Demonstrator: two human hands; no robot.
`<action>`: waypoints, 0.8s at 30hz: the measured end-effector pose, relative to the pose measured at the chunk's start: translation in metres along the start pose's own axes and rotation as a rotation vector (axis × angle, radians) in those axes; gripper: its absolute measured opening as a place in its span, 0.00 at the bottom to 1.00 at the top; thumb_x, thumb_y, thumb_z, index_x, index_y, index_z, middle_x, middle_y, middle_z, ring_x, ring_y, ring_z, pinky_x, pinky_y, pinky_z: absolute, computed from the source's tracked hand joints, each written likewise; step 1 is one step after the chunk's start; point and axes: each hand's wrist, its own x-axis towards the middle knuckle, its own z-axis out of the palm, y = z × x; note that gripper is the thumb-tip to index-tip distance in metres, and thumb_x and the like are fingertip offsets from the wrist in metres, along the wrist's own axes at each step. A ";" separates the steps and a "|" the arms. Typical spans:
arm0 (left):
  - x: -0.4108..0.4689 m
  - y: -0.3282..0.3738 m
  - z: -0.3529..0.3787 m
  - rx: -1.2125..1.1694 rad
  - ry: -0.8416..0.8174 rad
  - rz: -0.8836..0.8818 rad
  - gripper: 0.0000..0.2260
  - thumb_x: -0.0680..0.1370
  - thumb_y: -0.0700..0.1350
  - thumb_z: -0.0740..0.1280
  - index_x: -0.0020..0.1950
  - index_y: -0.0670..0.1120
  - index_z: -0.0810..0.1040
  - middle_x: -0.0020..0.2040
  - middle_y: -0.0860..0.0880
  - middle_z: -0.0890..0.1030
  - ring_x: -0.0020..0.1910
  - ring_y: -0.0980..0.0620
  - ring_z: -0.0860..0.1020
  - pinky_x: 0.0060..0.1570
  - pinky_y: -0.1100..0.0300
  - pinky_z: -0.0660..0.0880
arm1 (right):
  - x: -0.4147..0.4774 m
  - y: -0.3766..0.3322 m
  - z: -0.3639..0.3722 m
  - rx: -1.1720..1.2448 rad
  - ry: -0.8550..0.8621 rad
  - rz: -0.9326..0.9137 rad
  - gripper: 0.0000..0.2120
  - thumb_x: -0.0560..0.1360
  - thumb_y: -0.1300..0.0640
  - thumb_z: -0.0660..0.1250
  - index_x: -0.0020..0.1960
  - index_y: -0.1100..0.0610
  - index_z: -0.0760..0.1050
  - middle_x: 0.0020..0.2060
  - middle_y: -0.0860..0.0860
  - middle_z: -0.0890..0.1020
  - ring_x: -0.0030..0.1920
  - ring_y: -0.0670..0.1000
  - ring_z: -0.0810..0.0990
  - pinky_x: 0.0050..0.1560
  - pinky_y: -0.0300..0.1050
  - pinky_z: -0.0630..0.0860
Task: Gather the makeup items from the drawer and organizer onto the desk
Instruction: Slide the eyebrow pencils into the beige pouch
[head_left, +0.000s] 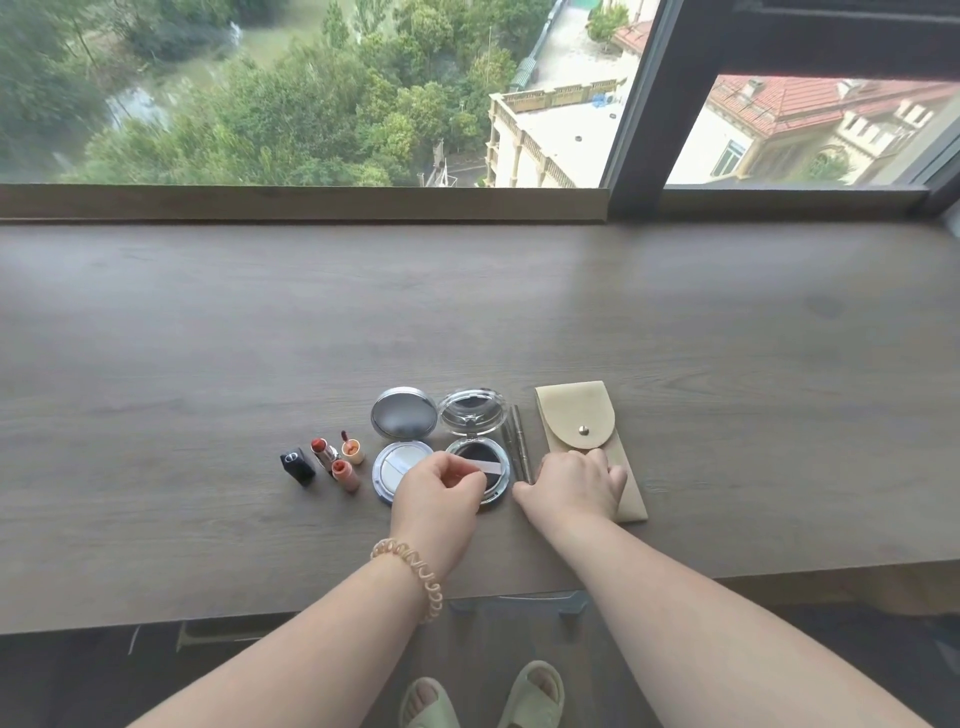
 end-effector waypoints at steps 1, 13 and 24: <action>0.000 0.000 0.000 -0.005 -0.007 0.000 0.02 0.71 0.41 0.68 0.38 0.47 0.79 0.33 0.50 0.80 0.33 0.51 0.76 0.40 0.53 0.76 | 0.000 0.000 0.001 0.009 -0.002 0.004 0.18 0.71 0.39 0.62 0.50 0.49 0.79 0.51 0.49 0.80 0.59 0.53 0.68 0.57 0.51 0.61; 0.012 0.032 -0.005 0.345 -0.146 0.484 0.19 0.74 0.43 0.68 0.64 0.53 0.74 0.54 0.55 0.75 0.50 0.57 0.74 0.55 0.64 0.68 | -0.015 0.051 -0.040 0.620 0.235 0.010 0.10 0.71 0.43 0.69 0.37 0.48 0.77 0.36 0.43 0.82 0.47 0.50 0.78 0.51 0.47 0.64; 0.007 0.076 0.006 0.598 -0.134 0.715 0.10 0.75 0.58 0.64 0.46 0.54 0.81 0.38 0.55 0.79 0.47 0.52 0.74 0.53 0.52 0.68 | -0.023 0.065 -0.114 1.634 0.039 -0.173 0.04 0.72 0.63 0.69 0.40 0.58 0.77 0.31 0.50 0.78 0.32 0.43 0.77 0.36 0.31 0.73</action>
